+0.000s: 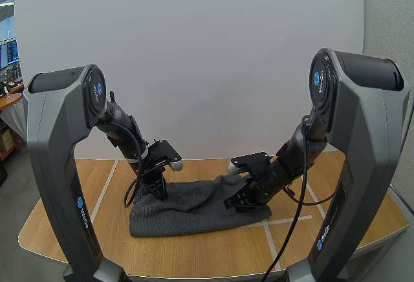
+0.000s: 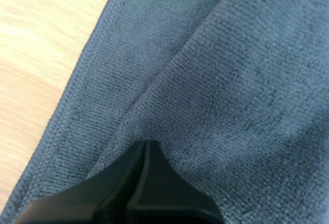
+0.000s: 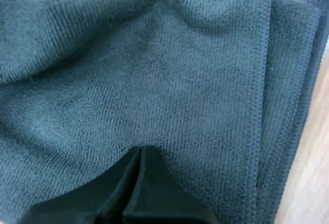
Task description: Fold the towel
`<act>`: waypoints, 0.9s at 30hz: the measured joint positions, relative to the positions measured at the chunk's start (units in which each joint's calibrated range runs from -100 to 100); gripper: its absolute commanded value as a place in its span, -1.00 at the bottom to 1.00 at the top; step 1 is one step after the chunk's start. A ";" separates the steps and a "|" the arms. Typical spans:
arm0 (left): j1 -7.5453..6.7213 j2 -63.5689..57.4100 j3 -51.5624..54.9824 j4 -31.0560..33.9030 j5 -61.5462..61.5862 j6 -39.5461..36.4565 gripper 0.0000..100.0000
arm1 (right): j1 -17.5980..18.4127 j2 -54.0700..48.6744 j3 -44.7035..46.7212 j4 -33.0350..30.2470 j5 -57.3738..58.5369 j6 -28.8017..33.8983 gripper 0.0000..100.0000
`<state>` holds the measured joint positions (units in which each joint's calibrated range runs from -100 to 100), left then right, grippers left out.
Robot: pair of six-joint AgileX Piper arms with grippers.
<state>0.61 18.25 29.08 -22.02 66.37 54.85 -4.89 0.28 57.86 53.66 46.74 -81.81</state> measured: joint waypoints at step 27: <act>8.15 -2.55 -11.02 -1.12 0.49 -1.82 -1.00 | -0.62 -0.37 0.93 0.94 0.40 -1.47 -1.00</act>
<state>8.76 15.70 18.05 -23.14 66.86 53.03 -5.51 -0.08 58.79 54.61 47.13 -83.28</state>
